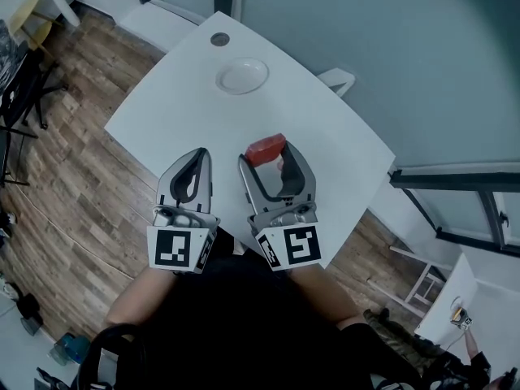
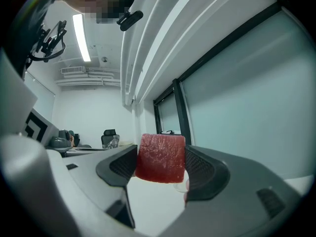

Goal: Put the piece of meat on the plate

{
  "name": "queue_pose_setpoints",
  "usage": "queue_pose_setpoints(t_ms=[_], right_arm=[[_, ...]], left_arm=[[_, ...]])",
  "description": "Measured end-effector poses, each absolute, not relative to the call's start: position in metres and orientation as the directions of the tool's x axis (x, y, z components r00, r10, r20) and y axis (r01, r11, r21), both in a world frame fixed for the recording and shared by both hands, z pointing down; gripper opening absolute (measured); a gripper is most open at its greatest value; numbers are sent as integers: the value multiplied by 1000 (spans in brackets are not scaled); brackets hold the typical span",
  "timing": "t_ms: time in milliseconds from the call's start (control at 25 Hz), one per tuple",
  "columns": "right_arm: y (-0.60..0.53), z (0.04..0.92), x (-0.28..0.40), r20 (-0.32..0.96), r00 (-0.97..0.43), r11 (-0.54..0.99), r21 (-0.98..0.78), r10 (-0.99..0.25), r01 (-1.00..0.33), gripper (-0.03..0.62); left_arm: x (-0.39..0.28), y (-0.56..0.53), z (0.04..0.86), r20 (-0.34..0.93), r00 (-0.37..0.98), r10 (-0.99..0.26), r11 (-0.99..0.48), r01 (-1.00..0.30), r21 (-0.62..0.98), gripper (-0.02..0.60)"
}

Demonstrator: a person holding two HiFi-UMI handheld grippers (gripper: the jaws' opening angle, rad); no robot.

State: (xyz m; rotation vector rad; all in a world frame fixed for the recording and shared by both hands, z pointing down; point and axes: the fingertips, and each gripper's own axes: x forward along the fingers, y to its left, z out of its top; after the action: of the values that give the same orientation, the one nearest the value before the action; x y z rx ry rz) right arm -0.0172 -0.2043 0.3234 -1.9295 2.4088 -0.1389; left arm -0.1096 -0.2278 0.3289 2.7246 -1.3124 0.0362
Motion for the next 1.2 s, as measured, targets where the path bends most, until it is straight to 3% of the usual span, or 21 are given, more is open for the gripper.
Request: queue_pose_setpoints(t_ms=[880,1200], right_arm=[[-194,322,7,10,-235,232,-116,-972,-966,299],[-186,316,20,-18,-250,250,-122,-968,-960,298]], left_arm=[[-78,-218,334,126,616,-777,-613,-787,70,0],[-70,-207,320,75,595,-800,-594,-803,42,0]])
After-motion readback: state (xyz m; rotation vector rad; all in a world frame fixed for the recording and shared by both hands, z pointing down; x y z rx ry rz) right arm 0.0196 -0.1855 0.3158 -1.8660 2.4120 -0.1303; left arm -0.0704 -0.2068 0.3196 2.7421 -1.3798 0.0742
